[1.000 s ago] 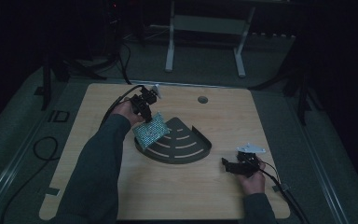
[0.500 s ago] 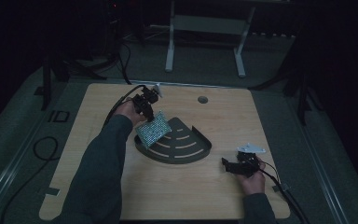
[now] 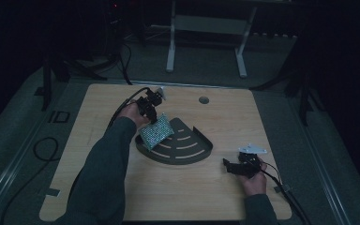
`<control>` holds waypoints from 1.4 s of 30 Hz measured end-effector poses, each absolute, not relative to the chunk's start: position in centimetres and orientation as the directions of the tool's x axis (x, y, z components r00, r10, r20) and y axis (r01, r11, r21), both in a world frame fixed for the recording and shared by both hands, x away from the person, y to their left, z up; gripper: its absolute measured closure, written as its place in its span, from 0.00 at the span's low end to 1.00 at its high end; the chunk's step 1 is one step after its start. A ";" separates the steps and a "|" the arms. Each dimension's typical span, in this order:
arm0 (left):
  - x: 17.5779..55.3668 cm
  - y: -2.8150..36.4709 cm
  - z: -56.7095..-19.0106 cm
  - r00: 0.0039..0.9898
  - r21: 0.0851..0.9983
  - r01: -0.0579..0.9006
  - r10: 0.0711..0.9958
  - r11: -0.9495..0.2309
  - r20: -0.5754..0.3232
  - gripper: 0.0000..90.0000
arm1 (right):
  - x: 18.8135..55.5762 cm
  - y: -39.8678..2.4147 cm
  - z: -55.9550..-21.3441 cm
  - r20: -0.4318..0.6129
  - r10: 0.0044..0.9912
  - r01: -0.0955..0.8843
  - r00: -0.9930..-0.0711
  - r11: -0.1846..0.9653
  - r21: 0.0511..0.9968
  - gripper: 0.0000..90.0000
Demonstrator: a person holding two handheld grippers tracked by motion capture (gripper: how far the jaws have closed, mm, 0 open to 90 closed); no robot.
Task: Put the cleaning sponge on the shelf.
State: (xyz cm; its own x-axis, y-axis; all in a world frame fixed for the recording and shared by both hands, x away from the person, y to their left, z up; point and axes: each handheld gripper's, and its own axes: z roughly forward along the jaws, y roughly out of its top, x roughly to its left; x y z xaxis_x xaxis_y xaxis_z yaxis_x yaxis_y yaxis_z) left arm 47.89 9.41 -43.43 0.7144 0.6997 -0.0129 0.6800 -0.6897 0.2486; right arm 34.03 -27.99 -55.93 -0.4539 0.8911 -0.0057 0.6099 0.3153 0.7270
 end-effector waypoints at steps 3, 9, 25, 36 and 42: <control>47.9 9.3 -43.7 0.716 0.243 0.679 0.698 -0.692 -0.013 1.00 | 34.0 -28.0 -55.9 -0.006 0.891 0.610 -0.454 0.316 0.727 0.19; 47.9 9.0 -44.0 0.721 0.239 0.676 0.693 -0.697 -0.018 1.00 | 34.0 -28.0 -55.9 -0.006 0.891 0.610 -0.454 0.315 0.727 0.19; 47.6 8.9 -44.4 0.737 0.213 0.661 0.676 -0.719 -0.007 1.00 | 34.0 -28.0 -55.9 -0.006 0.891 0.610 -0.454 0.315 0.727 0.19; 47.4 8.7 -44.8 0.743 0.200 0.656 0.670 -0.728 -0.002 1.00 | 34.0 -28.0 -55.9 -0.006 0.891 0.610 -0.454 0.316 0.727 0.19; 47.3 8.6 -45.0 0.747 0.192 0.651 0.665 -0.734 0.007 0.99 | 34.0 -28.0 -55.9 -0.006 0.891 0.610 -0.454 0.315 0.727 0.19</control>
State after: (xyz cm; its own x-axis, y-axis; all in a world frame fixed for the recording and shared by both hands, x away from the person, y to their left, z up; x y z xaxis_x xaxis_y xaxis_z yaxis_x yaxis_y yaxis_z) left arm 47.26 8.58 -44.97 0.7472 0.6646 0.0074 0.6512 -0.7343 0.1919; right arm 34.03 -27.99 -55.93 -0.4539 0.8910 -0.0058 0.6099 0.3154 0.7270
